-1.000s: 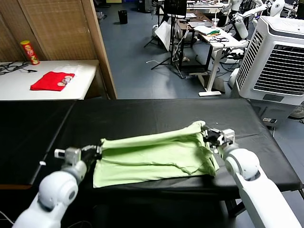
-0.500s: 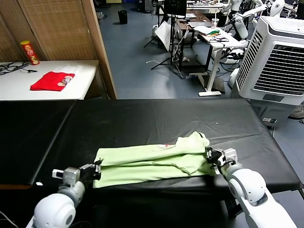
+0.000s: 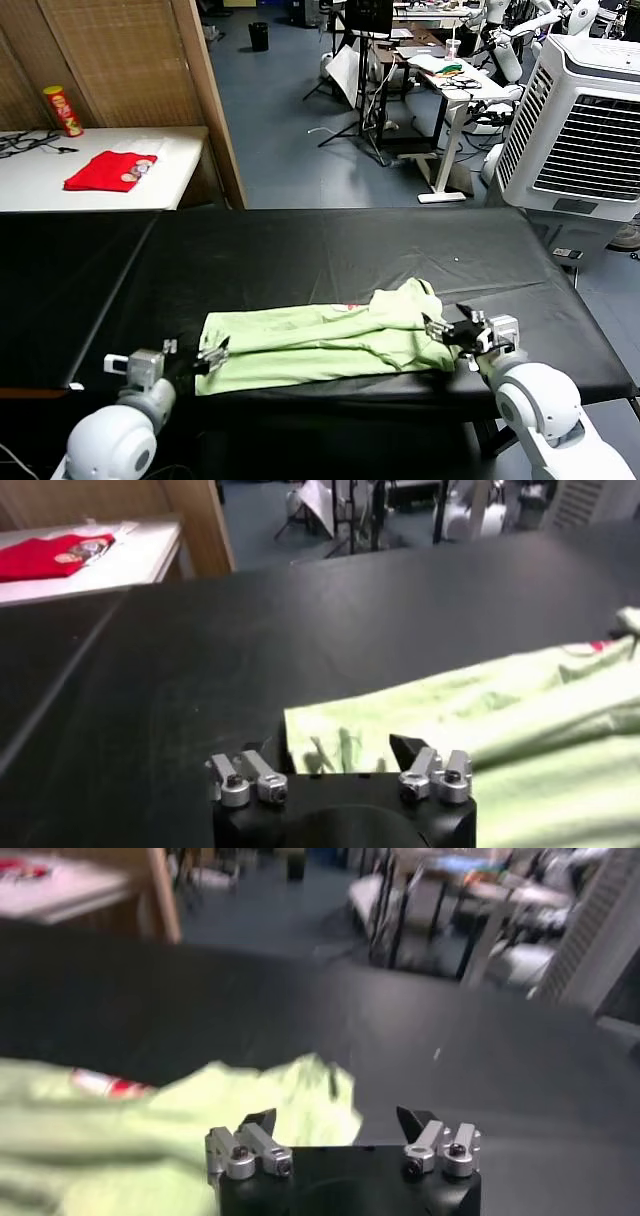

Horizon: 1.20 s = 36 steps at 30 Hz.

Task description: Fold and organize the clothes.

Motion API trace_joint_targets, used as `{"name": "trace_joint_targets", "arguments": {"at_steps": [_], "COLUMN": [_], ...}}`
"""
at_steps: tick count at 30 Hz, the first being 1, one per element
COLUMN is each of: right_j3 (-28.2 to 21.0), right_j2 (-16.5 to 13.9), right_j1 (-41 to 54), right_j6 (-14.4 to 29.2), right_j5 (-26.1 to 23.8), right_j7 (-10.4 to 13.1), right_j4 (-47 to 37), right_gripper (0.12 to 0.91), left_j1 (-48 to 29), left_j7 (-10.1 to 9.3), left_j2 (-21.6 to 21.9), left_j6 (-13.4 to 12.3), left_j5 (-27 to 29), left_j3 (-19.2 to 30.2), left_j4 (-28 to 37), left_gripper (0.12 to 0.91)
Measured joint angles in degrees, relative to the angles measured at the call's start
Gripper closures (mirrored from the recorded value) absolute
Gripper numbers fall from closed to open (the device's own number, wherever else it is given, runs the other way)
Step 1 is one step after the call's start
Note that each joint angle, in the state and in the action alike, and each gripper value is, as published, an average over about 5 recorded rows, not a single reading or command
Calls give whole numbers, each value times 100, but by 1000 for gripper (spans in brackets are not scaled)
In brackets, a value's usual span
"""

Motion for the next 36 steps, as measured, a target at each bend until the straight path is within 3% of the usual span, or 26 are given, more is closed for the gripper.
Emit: {"name": "trace_joint_targets", "arguments": {"at_steps": [10, 14, 17, 19, 25, 29, 33, 36], "right_j3": [-553, -581, -584, -572, -492, -434, -358, -299], "right_j2": [344, 471, 548, 602, 849, 1047, 1128, 1099], "right_j1": [841, 855, 820, 792, 626, 505, 399, 286], "right_j6": [180, 200, 219, 245, 388, 432, 426, 406], "right_j5": [-262, -382, -435, -453, -521, -507, -385, -338], "right_j7": [-94, -93, -58, 30, 593, 764, 631, 478], "right_j4": [-1196, -1381, -1426, -1429, -1349, -1331, -1264, -1123], "right_gripper": [230, 317, 469, 587, 876, 904, 898, 823], "left_j1": [-661, -721, -736, -742, -700, -698, -720, -707], "left_j7": [14, 42, 64, 93, 186, 191, 213, 223], "left_j2": [-316, -341, -331, -335, -438, -536, -588, -591], "left_j6": [-159, -165, -190, -251, -579, -735, -756, -785], "left_j5": [-111, -113, -110, -60, 453, 745, 771, 786], "left_j3": [219, 232, 229, 227, 237, 247, 256, 243], "left_j4": [820, 1032, 1133, 1194, 1314, 1342, 1314, 1269], "left_gripper": [232, 242, 332, 444, 778, 893, 892, 882]}}
